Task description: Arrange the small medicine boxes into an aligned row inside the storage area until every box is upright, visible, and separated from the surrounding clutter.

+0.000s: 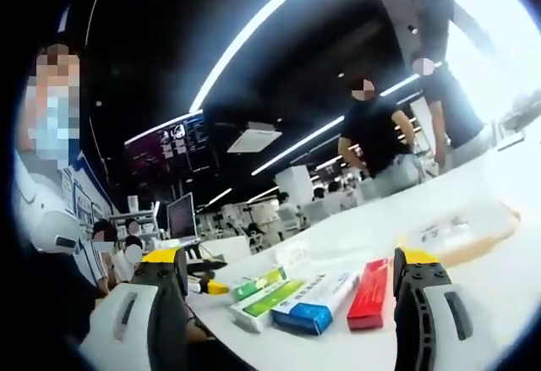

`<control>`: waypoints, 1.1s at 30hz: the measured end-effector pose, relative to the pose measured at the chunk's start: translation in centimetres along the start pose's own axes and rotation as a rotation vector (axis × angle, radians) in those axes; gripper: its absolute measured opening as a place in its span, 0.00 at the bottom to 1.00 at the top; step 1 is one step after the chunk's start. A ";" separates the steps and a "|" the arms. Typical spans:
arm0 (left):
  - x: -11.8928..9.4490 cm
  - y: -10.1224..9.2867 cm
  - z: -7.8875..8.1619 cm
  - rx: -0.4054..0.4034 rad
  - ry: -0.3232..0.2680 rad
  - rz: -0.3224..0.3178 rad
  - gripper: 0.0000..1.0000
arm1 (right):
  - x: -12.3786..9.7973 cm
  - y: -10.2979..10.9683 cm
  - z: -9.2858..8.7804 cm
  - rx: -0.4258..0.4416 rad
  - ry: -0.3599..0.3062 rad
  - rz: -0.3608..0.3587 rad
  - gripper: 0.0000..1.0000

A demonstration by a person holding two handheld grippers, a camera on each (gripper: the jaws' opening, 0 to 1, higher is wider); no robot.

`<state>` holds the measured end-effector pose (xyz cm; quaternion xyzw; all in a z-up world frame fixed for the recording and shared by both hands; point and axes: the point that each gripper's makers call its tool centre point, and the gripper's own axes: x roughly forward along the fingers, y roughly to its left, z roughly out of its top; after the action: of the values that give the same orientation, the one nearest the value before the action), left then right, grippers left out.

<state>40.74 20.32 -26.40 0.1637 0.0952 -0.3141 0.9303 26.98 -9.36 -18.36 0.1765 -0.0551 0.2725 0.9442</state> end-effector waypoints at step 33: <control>2.3 -3.4 -1.7 -0.138 0.093 -0.083 0.69 | 1.2 0.2 0.0 -0.002 0.028 0.014 1.00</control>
<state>40.34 17.16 -29.44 0.1095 0.1663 -0.3374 0.9201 27.94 -8.62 -18.07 0.1716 -0.0435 0.2817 0.9430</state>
